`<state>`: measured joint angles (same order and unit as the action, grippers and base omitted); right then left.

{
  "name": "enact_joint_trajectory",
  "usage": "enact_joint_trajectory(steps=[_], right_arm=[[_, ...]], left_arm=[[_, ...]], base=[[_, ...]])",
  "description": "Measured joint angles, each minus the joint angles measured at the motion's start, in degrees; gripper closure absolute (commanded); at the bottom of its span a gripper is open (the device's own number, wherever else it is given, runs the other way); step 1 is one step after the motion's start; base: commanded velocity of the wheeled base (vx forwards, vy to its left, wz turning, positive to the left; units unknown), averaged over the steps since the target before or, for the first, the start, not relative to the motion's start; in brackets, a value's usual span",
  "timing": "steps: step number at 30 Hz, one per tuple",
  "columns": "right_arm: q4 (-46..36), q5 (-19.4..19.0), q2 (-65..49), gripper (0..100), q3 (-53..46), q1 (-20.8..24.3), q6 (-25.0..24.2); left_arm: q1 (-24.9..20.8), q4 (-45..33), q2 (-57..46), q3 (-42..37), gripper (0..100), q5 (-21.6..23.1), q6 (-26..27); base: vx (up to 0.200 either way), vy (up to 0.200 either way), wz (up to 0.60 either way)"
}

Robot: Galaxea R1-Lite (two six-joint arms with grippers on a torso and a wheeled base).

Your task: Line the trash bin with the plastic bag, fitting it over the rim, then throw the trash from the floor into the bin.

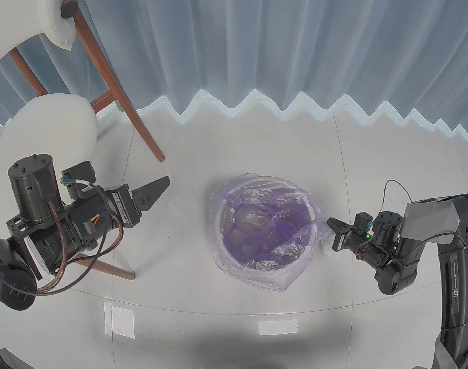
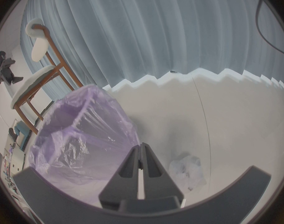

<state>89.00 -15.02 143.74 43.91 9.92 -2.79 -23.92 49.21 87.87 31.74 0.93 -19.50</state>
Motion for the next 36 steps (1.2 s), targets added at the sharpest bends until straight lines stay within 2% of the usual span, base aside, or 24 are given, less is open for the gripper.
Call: enact_joint_trajectory(steps=[4,9,10,15,22,25,27,29,31,34,36], right_arm=[[-0.1,0.0,1.6,100,0.5,0.4,-0.8],[0.0,0.1,0.4,100,2.9,1.6,-4.9],[0.0,0.2,-0.2,0,3.3,1.6,-5.4],[0.0,0.5,-3.4,0,2.4,1.5,-8.7],[0.0,1.1,-8.5,0,-2.7,0.2,-21.0],[0.0,1.3,-9.5,0,-4.4,-1.5,-23.8],[0.0,1.3,-9.5,0,-4.9,-2.7,-23.2],[0.0,1.4,-9.1,0,-4.9,-4.1,-20.6],[-0.7,1.6,-8.0,0,-4.4,-6.0,-15.4],[-6.4,2.0,-6.6,0,-3.4,-8.7,-8.5],[-12.2,2.2,-5.9,0,-2.4,-9.8,-6.4]], left_arm=[[0.0,0.0,-0.1,-0.3,0,0.0,0.0],[0.0,0.0,-0.2,-0.7,0,0.0,0.0],[0.0,0.0,-0.2,-0.7,0,0.0,0.0],[0.0,0.0,-0.2,-0.8,0,0.0,0.0],[0.0,0.1,-0.3,-0.8,0,0.0,0.0],[0.0,0.1,-0.4,-0.8,0,0.0,0.0],[0.0,0.1,-0.4,-0.8,0,0.0,0.0],[0.0,0.1,-0.5,-0.9,0,0.0,0.1],[0.0,0.1,-0.7,-1.0,0,0.0,0.1],[0.6,0.1,-1.0,-1.2,0,0.1,0.2],[1.1,0.1,-1.2,-1.3,0,0.3,0.3]], base=[[0.0,0.0,0.0],[0.0,0.0,0.0],[0.0,0.0,0.0],[0.0,0.0,0.0],[0.0,0.0,0.0],[0.0,0.0,0.0],[0.0,0.0,0.0],[0.0,0.0,0.0],[0.0,0.0,0.0],[0.0,0.0,0.0],[0.0,0.0,0.0]])
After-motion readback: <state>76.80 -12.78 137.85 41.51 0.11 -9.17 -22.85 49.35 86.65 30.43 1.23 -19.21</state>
